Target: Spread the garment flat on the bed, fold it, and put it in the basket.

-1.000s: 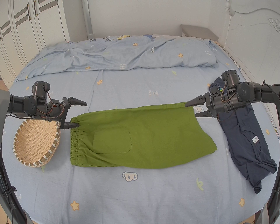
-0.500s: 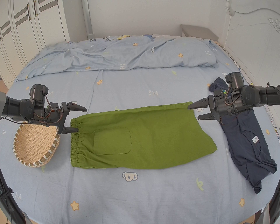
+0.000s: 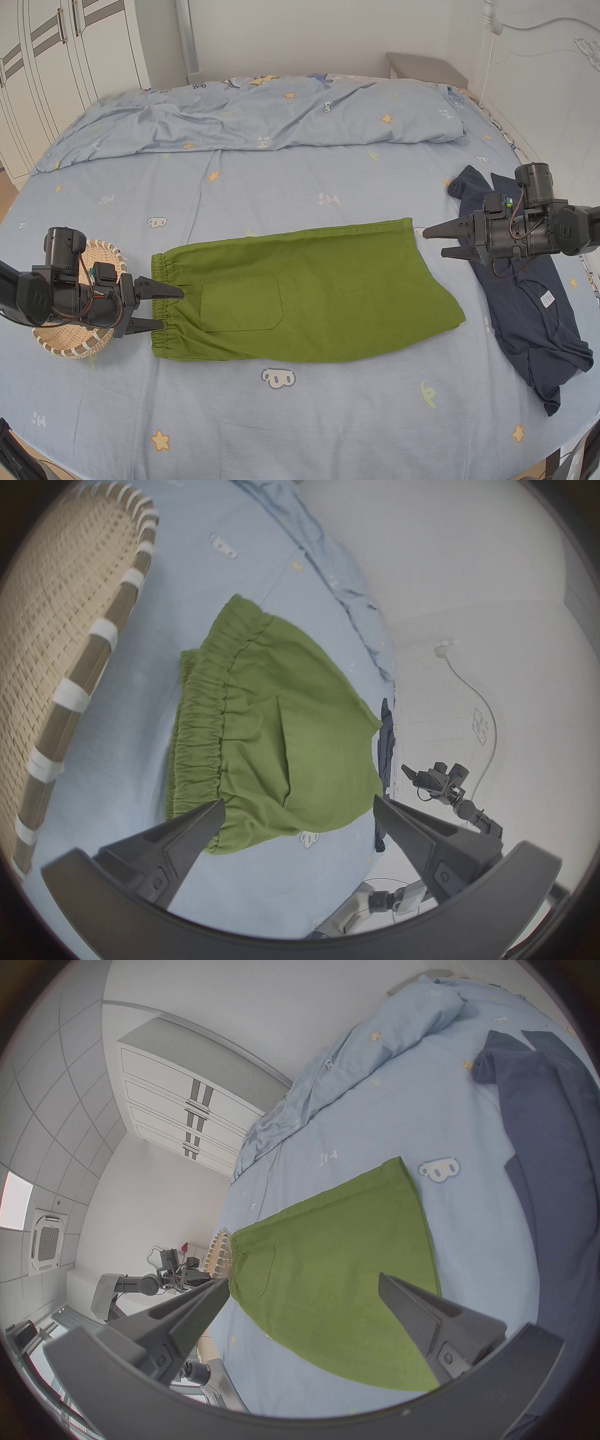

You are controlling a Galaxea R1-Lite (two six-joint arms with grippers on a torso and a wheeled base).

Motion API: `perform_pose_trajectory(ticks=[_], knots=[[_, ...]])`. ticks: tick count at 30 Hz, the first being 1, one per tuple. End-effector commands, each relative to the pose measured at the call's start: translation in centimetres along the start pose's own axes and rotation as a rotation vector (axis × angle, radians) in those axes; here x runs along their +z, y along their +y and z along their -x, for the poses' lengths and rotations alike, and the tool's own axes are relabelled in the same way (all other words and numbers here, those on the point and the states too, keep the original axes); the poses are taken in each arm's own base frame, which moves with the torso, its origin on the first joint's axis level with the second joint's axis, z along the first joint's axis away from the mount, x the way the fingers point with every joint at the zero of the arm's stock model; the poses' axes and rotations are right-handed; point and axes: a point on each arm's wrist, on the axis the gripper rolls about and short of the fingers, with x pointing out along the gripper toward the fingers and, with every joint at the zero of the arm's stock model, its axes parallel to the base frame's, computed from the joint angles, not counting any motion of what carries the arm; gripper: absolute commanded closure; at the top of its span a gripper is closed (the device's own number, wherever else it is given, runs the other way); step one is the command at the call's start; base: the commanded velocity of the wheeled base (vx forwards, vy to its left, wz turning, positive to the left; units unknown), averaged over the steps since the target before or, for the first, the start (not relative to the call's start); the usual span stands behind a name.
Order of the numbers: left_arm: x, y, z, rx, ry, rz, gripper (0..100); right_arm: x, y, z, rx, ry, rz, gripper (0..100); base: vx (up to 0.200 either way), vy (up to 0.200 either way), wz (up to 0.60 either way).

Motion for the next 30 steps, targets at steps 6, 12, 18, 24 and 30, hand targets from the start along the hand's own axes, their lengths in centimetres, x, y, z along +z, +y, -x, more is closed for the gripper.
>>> perform_pose_trajectory(ticks=[6, 12, 18, 24, 30], knots=[[-2.5, 2.8, 0.9, 0.025, -0.058, -0.082, 0, -1.7, 2.2, 2.5, 0.014, -0.025, 0.024, 0, 0.000, 0.000, 0.00], [-2.0, 4.5, 1.0, 0.052, -0.061, -0.110, 0, -2.0, 2.2, 2.3, 0.017, -0.013, 0.019, 0, 0.000, 0.000, 0.00], [-2.0, 5.7, -0.4, 0.063, -0.030, -0.097, 0, -2.2, 1.8, 2.4, 0.008, -0.012, 0.007, 0, 0.000, 0.000, 0.00], [-1.9, 5.3, -1.0, 0.050, -0.016, -0.113, 0, -2.3, 1.8, 2.3, 0.007, -0.008, 0.007, 0, 0.000, 0.000, 0.00], [-2.0, 4.9, -1.9, 0.041, 0.006, -0.132, 0, -2.3, 1.7, 2.2, 0.007, -0.006, 0.005, 0, 0.000, 0.000, 0.00]])
